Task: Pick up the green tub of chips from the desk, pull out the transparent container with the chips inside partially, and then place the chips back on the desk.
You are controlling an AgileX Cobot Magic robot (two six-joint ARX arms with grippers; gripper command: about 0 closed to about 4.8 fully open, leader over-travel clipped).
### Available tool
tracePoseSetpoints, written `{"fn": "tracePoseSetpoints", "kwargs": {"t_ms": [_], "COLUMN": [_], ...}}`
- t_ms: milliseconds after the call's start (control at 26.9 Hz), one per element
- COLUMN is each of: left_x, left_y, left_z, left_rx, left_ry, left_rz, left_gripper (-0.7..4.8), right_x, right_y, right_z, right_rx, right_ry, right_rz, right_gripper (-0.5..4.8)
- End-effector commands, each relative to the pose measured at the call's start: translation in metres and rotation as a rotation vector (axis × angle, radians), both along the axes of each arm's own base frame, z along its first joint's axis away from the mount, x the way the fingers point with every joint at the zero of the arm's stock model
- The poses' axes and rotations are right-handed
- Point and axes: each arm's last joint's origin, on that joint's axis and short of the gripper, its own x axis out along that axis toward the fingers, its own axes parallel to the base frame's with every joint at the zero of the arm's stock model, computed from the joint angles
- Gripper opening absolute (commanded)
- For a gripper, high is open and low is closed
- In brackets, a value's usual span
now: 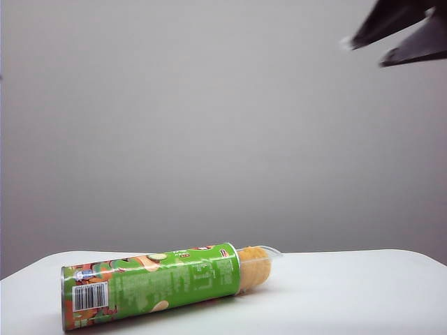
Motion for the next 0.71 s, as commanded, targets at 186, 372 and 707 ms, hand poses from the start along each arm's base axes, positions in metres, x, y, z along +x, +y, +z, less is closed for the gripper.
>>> {"fn": "tracePoseSetpoints", "kwargs": {"t_ms": [186,372,707], "left_x": [-0.026,-0.035,-0.051], "left_y": [0.013,0.012,0.012], "left_z": [0.001,-0.02,-0.056], "left_rx": [-0.289,-0.346,-0.504], "left_ry": [-0.191,-0.279,-0.397], "left_rz": [0.024,0.048,0.126], "left_gripper": [4.79,4.23,3.57], "right_x": [-0.033,-0.054,-0.082], "right_y": [-0.022,-0.017,-0.012], "right_z": [-0.003,-0.026,-0.066], "right_rx": [0.144,0.225,0.232], "right_ry": [-0.21,-0.296,-0.412], "right_rz": [-0.135,-0.181,-0.343], "right_gripper": [2.6,1.56,-0.01]}}
